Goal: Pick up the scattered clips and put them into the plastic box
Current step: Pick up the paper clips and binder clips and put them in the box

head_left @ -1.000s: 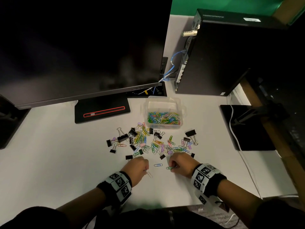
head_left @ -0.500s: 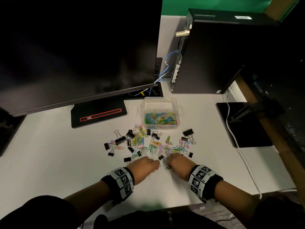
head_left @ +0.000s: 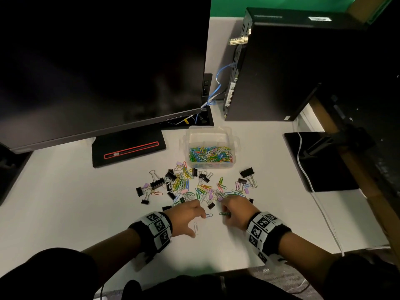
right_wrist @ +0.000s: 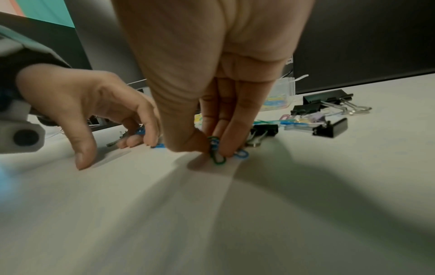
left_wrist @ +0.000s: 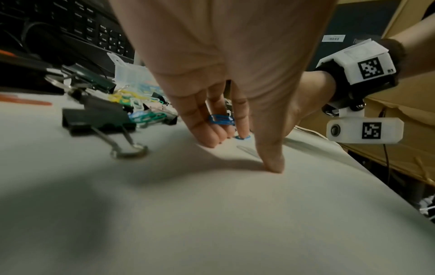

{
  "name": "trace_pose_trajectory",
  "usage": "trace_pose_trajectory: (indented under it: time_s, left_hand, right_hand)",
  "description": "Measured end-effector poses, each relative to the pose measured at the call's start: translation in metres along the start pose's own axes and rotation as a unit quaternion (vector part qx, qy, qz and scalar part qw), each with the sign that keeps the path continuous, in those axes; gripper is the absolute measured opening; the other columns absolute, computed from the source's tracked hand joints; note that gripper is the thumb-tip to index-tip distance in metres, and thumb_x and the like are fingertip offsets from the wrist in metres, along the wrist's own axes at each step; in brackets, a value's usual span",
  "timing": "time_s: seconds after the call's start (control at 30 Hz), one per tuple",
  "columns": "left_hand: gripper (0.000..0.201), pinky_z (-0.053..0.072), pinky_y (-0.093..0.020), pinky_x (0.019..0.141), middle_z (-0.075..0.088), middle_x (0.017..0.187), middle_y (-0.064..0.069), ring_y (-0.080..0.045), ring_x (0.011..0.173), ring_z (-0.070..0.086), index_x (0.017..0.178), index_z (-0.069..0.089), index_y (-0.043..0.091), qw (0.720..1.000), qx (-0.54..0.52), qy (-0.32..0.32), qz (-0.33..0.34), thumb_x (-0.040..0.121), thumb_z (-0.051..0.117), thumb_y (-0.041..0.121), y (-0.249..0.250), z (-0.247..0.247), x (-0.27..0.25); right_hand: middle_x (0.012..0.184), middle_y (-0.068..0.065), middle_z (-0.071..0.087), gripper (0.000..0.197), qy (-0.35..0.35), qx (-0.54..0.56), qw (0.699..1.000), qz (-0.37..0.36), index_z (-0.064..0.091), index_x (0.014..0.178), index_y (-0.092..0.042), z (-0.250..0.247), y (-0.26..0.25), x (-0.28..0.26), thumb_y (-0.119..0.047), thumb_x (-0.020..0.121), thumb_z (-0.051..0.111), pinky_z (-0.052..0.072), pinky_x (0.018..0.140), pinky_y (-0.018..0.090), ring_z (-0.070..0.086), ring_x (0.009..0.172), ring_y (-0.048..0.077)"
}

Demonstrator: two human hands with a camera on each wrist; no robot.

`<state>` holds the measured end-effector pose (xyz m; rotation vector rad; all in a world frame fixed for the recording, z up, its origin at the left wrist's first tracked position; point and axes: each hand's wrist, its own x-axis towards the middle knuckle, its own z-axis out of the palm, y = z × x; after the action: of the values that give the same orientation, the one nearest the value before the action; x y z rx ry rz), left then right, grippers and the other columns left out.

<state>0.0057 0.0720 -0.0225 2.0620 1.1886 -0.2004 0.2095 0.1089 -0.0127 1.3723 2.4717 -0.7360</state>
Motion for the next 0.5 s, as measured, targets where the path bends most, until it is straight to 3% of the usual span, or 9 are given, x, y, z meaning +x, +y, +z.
trace_pose_trajectory:
  time_s: [0.1,0.23,0.37,0.4,0.5]
  left_hand:
    - [0.056,0.034,-0.019,0.087,0.043,0.124,-0.005,-0.021,0.111,0.048,0.133,0.043,0.017,0.999,-0.023,0.044,-0.006,0.083,0.066,0.025,0.003,0.004,0.004]
    - [0.055,0.036,-0.024,0.09,0.044,0.124,-0.008,-0.024,0.108,0.049,0.136,0.042,0.015,0.997,-0.023,0.067,-0.003,0.086,0.063,0.024,0.012,0.005,0.014]
    - [0.051,0.039,-0.026,0.094,0.047,0.123,-0.009,-0.023,0.111,0.052,0.132,0.046,0.013,0.996,-0.043,0.083,-0.009,0.085,0.064,0.023,0.012,0.003,0.023]
    - [0.05,0.04,-0.025,0.094,0.047,0.122,-0.009,-0.022,0.111,0.052,0.131,0.048,0.013,0.995,-0.05,0.086,-0.011,0.085,0.064,0.023,0.012,0.002,0.025]
    - [0.042,0.039,-0.019,0.087,0.05,0.119,-0.008,-0.02,0.11,0.054,0.124,0.054,0.013,0.993,-0.071,0.093,-0.011,0.085,0.065,0.022,0.011,0.003,0.027]
  right_hand:
    - [0.095,0.01,0.063,0.013,-0.009,0.008,1.0,0.007,0.061,0.081,-0.006,-0.001,0.0,0.002,-0.012,0.073,0.053,0.04,0.072,0.024,0.058,0.092,0.026]
    - [0.09,0.0,0.067,0.005,-0.035,0.045,0.998,0.02,0.061,0.07,-0.014,-0.009,0.0,0.005,-0.01,0.073,0.059,0.033,0.058,0.014,0.061,0.095,0.015]
    - [0.084,0.002,0.063,0.014,-0.056,0.085,0.995,0.005,0.068,0.085,-0.005,-0.017,0.009,0.004,-0.009,0.072,0.065,0.028,0.057,0.004,0.052,0.089,0.002]
    - [0.086,0.003,0.061,0.019,-0.061,0.084,0.995,-0.004,0.068,0.088,-0.005,-0.018,0.012,0.002,-0.01,0.07,0.066,0.028,0.06,0.003,0.048,0.088,0.002]
    - [0.1,0.01,0.061,0.032,-0.082,0.068,0.994,-0.024,0.065,0.099,-0.01,-0.019,0.021,0.0,-0.009,0.067,0.069,0.034,0.07,0.019,0.052,0.088,0.018]
